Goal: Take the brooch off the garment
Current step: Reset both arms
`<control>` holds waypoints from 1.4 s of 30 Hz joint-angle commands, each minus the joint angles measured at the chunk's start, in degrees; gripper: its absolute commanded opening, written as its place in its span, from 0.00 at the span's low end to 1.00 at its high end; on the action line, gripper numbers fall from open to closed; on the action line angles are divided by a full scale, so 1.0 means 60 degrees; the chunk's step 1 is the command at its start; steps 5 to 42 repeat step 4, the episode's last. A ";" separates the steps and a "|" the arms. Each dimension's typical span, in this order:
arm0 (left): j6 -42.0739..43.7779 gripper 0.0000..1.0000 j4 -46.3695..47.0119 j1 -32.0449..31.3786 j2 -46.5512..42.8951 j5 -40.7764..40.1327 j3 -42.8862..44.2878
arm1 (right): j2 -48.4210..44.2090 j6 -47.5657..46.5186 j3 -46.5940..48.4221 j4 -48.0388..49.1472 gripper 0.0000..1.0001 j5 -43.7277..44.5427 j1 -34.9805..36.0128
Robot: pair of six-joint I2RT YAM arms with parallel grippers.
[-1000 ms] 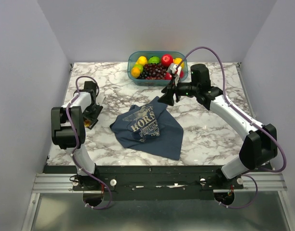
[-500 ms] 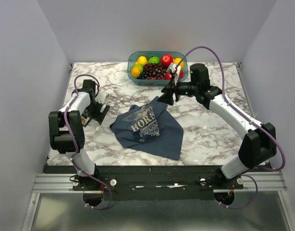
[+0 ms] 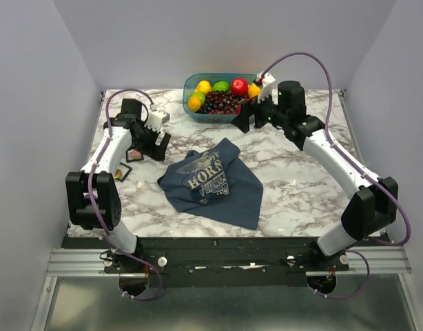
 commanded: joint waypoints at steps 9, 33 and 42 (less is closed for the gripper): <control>-0.1474 0.99 0.1758 -0.0091 -0.0278 0.0753 0.2313 | 0.0421 0.0327 0.2269 -0.0960 1.00 0.4175 -0.0068; -0.1474 0.99 0.1758 -0.0091 -0.0278 0.0753 0.2313 | 0.0421 0.0327 0.2269 -0.0960 1.00 0.4175 -0.0068; -0.1474 0.99 0.1758 -0.0091 -0.0278 0.0753 0.2313 | 0.0421 0.0327 0.2269 -0.0960 1.00 0.4175 -0.0068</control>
